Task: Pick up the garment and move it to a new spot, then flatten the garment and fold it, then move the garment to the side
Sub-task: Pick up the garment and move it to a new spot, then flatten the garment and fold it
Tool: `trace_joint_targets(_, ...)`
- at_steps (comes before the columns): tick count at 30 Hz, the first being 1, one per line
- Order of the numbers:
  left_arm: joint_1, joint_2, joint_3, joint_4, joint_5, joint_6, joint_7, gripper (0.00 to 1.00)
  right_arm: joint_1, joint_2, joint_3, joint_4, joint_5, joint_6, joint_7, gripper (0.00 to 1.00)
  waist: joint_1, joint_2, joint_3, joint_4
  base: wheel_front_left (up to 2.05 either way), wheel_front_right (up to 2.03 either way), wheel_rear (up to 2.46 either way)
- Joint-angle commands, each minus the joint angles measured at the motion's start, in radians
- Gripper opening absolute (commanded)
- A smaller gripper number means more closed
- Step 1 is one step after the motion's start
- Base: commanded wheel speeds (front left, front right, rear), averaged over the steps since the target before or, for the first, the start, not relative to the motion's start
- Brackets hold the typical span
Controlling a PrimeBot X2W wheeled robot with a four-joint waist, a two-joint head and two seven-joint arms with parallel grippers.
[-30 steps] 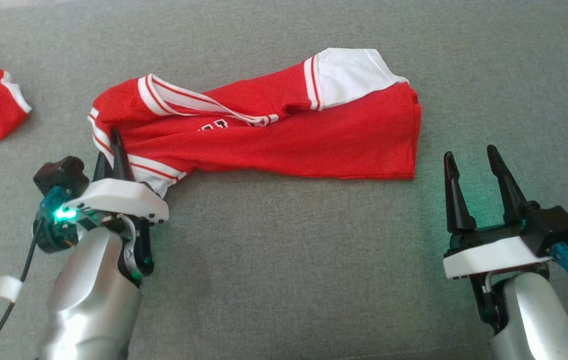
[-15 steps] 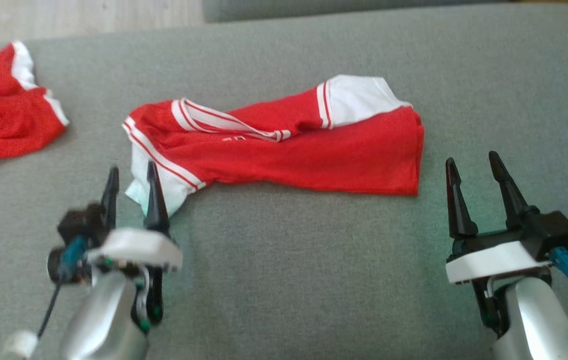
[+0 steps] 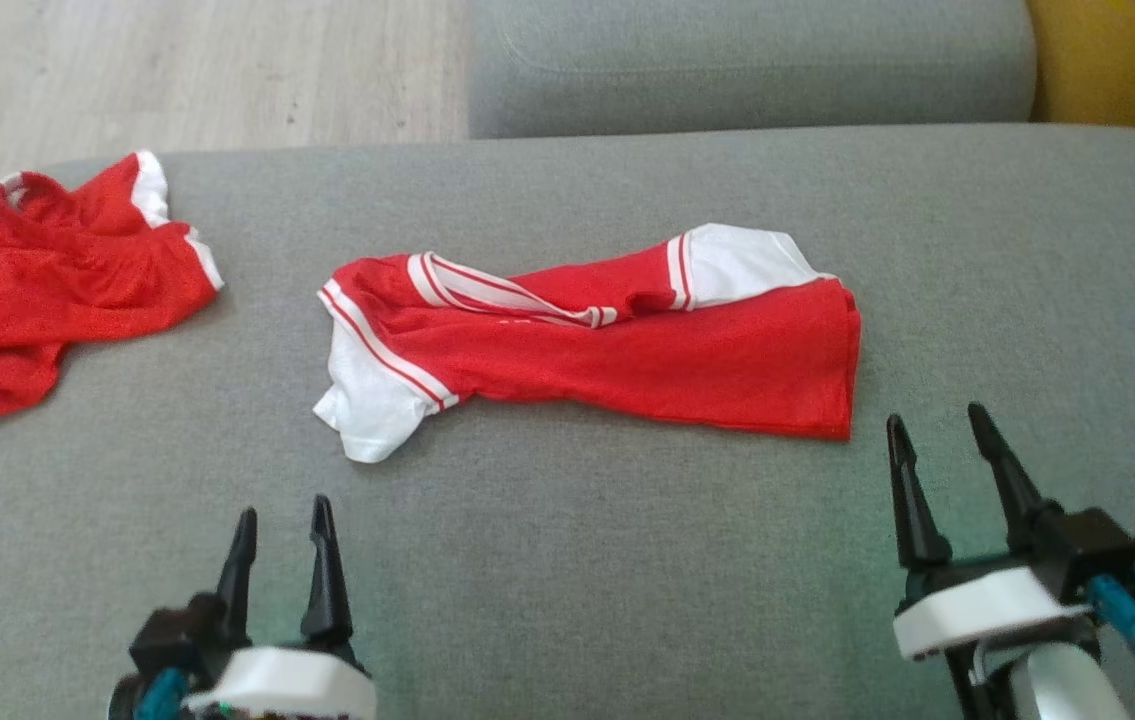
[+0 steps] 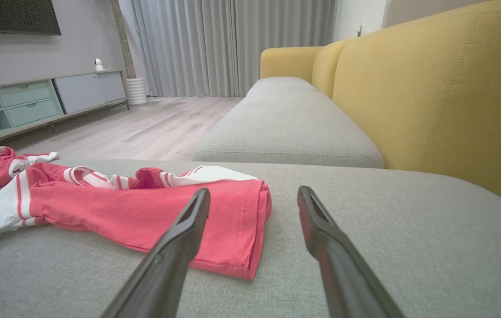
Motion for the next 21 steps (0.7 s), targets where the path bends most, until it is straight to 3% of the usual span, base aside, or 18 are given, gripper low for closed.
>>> trace_joint_targets(1, -0.01, 0.01, 0.03, -0.045, 0.008, 0.008, -0.011, 1.0, -0.004, -0.003, 0.027, -0.023, 0.004, -0.001, -0.011, 1.0, 0.0002, -0.0001, -0.013, 0.008, 0.0, 0.0, 0.0)
trace_joint_targets(21, 0.033, 0.005, 0.008, -0.072, 0.016, 0.013, -0.007, 1.0, 0.013, -0.003, 0.047, 0.009, 0.022, -0.001, -0.011, 1.0, 0.0002, -0.0001, -0.031, 0.015, 0.0, 0.0, 0.0)
